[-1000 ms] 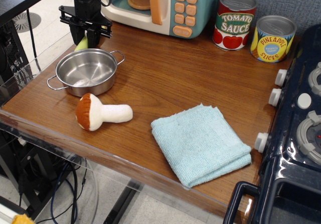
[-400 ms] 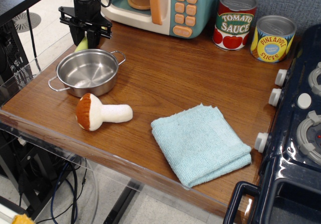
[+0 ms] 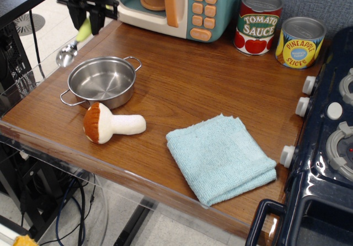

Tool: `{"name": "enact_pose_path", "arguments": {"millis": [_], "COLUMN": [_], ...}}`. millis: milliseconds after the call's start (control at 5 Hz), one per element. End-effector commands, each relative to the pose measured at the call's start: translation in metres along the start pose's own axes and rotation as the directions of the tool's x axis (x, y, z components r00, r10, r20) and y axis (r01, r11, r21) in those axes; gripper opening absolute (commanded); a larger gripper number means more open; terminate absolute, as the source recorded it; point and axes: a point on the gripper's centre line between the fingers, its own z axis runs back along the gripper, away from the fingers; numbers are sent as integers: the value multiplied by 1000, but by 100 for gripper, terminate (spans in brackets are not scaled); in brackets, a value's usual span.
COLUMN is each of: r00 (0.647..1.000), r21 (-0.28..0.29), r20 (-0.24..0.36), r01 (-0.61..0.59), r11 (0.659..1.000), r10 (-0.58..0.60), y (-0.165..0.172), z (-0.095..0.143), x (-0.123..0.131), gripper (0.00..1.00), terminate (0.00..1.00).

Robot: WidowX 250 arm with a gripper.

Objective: Pick up the spoon and place it on the blue cloth

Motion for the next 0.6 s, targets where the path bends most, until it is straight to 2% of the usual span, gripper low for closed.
{"name": "enact_pose_path", "arguments": {"millis": [0, 200, 400], "r00": [980, 974, 967], "r21": [14, -39, -68], "r20": [199, 225, 248], "r01": [-19, 19, 76], "r11": [1000, 999, 995], "r10": [16, -10, -57], "y": [5, -19, -59], "z": [85, 104, 124], "x": [-2, -8, -20], "gripper": [0, 0, 0], "terminate": [0, 0, 0]}}
